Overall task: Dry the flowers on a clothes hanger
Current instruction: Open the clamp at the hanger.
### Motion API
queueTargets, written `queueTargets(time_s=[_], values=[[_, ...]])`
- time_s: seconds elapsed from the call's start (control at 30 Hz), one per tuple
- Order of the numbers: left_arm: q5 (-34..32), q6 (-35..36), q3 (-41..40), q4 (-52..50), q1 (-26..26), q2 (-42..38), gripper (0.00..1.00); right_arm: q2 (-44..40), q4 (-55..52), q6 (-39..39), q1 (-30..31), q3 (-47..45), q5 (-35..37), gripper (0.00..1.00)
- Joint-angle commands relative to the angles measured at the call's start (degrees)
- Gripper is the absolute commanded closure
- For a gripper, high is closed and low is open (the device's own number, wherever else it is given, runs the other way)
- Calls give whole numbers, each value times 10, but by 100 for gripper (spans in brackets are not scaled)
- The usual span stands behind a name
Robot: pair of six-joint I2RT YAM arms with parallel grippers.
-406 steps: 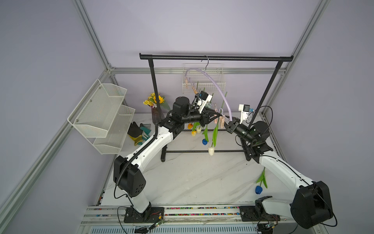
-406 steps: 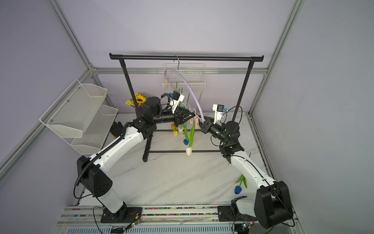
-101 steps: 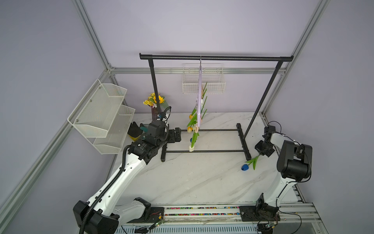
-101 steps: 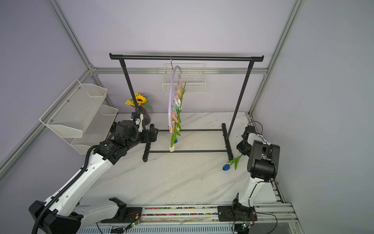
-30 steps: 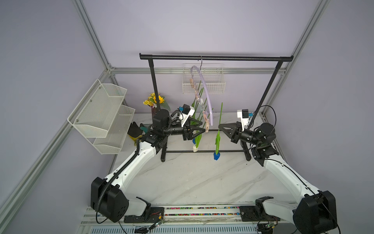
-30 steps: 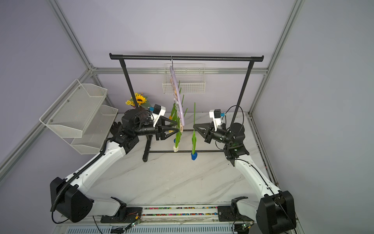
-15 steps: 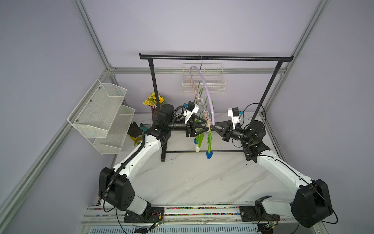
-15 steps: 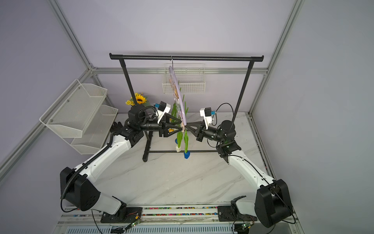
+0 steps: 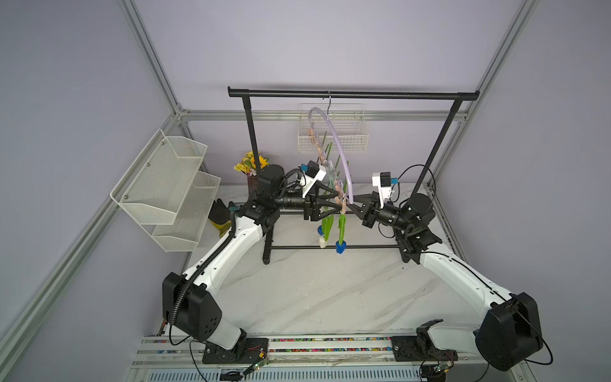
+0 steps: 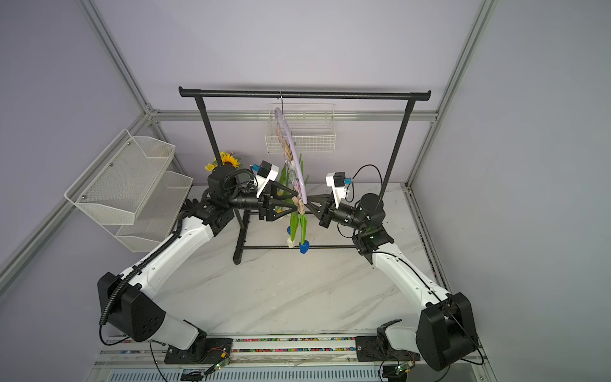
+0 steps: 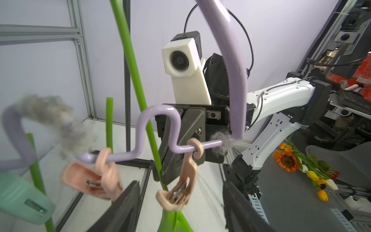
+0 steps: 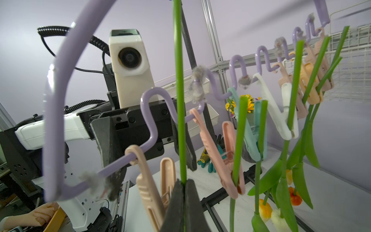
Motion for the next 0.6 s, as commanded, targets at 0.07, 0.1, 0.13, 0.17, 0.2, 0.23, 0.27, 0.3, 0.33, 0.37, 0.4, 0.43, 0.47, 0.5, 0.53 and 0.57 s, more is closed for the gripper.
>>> queueTargets(time_s=[0.07,0.1,0.13,0.17,0.2,0.23,0.27,0.3,0.33,0.37,0.4,0.43,0.47,0.5,0.53,0.57], values=[[-77,25,8,-25,-22,-15,16,-18,-27,-18,4,14,15,100],[-88,27,8,-28,-29,-17,14,-19,-27,-18,4,14,16,100],[-103,32,8,-32,-35,-19,13,-20,-28,-19,4,13,17,100],[-115,36,7,-37,-41,-21,11,-20,-28,-19,4,13,16,100],[-129,36,6,-38,-45,-22,10,-21,-29,-21,4,13,16,100],[-147,34,4,-39,-48,-25,10,-22,-32,-21,4,13,16,100],[-165,29,3,-39,-51,-28,10,-23,-32,-22,4,13,16,100],[-180,23,2,-39,-53,-30,10,-23,-32,-22,4,13,16,100],[-195,13,-1,-36,-55,-33,10,-25,-32,-22,4,13,16,100],[-207,4,-1,-34,-57,-36,10,-25,-33,-23,4,12,15,100],[-215,0,-3,-34,-59,-38,10,-26,-33,-23,4,12,14,100],[-224,-4,-5,-33,-62,-42,10,-28,-35,-25,4,11,15,100],[-232,-6,-7,-32,-64,-46,10,-30,-37,-26,4,11,15,100],[-238,-10,-11,-30,-66,-51,10,-30,-38,-28,4,11,15,100],[-245,-13,-15,-27,-68,-56,10,-32,-39,-29,4,9,15,100],[-250,-17,-17,-24,-68,-58,10,-33,-40,-29,4,9,16,100]])
